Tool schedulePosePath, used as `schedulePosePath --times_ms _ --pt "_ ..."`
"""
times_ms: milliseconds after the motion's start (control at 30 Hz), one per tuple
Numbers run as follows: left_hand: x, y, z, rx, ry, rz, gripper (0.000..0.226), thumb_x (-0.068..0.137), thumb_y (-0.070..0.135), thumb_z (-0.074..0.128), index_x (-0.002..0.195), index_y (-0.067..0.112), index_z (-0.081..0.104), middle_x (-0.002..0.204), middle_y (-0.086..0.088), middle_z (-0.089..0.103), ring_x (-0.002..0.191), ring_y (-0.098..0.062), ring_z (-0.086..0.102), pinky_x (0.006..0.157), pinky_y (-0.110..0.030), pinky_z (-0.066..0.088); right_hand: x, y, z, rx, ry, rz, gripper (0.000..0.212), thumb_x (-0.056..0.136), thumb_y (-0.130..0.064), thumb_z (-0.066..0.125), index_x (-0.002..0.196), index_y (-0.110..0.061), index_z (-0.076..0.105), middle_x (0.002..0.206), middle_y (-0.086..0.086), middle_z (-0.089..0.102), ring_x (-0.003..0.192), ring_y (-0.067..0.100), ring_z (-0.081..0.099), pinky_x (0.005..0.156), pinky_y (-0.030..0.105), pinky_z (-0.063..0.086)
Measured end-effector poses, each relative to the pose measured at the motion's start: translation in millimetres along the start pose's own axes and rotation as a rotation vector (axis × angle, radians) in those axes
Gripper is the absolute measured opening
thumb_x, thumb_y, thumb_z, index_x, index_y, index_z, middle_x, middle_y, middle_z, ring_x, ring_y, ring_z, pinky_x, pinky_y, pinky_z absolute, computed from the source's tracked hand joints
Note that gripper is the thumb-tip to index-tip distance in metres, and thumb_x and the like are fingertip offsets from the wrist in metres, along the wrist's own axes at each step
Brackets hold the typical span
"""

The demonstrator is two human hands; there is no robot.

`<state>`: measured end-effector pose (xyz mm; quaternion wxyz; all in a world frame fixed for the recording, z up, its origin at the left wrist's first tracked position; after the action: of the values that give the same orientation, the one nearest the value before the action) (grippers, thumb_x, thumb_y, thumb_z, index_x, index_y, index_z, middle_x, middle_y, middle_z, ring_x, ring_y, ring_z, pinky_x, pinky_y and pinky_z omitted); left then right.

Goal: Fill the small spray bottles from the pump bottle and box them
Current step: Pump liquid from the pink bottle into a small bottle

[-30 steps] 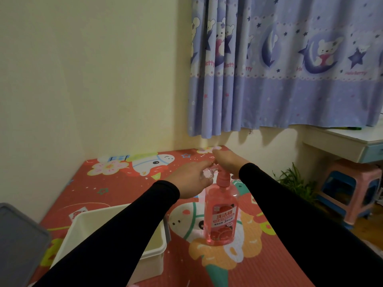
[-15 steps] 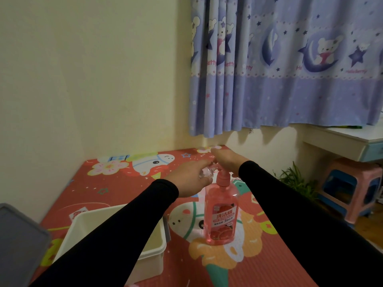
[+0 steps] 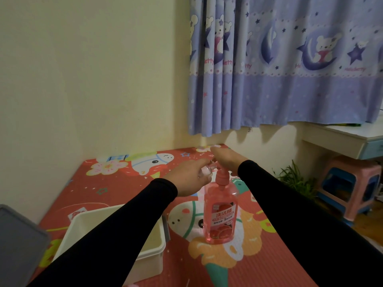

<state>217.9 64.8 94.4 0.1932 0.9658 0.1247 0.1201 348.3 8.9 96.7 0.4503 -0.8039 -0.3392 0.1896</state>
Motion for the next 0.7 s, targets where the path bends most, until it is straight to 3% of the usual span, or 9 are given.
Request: schedulePosePath --times_ms 300,433,533,700 --pt "-3 -1 11 0.000 -0.028 -0.011 0.047 0.098 0.031 0.050 0.143 0.023 0.039 0.132 -0.006 0.054 0.114 -0.023 0.052 0.094 -0.033 0.042 0 14 7 -0.058 -0.036 0.047 0.042 0.102 -0.025 0.034 0.131 0.001 0.051 0.137 0.022 0.052 0.098 0.023 0.051 0.082 0.029 0.036" --pt "-1 1 3 -0.003 -0.007 0.007 0.048 0.098 0.032 0.051 0.143 0.024 0.039 0.133 -0.004 0.054 0.113 -0.020 0.054 0.089 -0.028 0.041 -2 3 2 -0.030 -0.036 0.022 0.042 0.102 -0.026 0.036 0.132 0.000 0.048 0.137 0.022 0.051 0.100 0.024 0.051 0.089 0.037 0.042" --pt "0 2 0 -0.006 0.013 0.010 0.049 0.098 0.033 0.051 0.145 0.026 0.037 0.134 -0.001 0.054 0.112 -0.018 0.054 0.085 -0.025 0.037 -2 -2 -1 -0.047 -0.018 -0.005 0.042 0.102 -0.024 0.035 0.135 0.000 0.044 0.139 0.022 0.049 0.117 0.034 0.054 0.098 0.042 0.043" --pt "-3 -3 11 -0.020 0.007 -0.001 0.046 0.098 0.031 0.051 0.142 0.023 0.040 0.132 -0.003 0.056 0.112 -0.021 0.055 0.089 -0.030 0.042 0 12 8 -0.045 -0.027 0.047 0.042 0.102 -0.025 0.035 0.132 0.001 0.050 0.137 0.021 0.051 0.095 0.018 0.045 0.081 0.030 0.037"
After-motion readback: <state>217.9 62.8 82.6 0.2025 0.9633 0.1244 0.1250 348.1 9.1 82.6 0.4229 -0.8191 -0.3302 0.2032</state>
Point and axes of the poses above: each hand's wrist, its own x-axis towards the middle knuckle, its own z-axis out of the palm, y = z × x, the point moved 4 cm from there along x, towards the middle knuckle
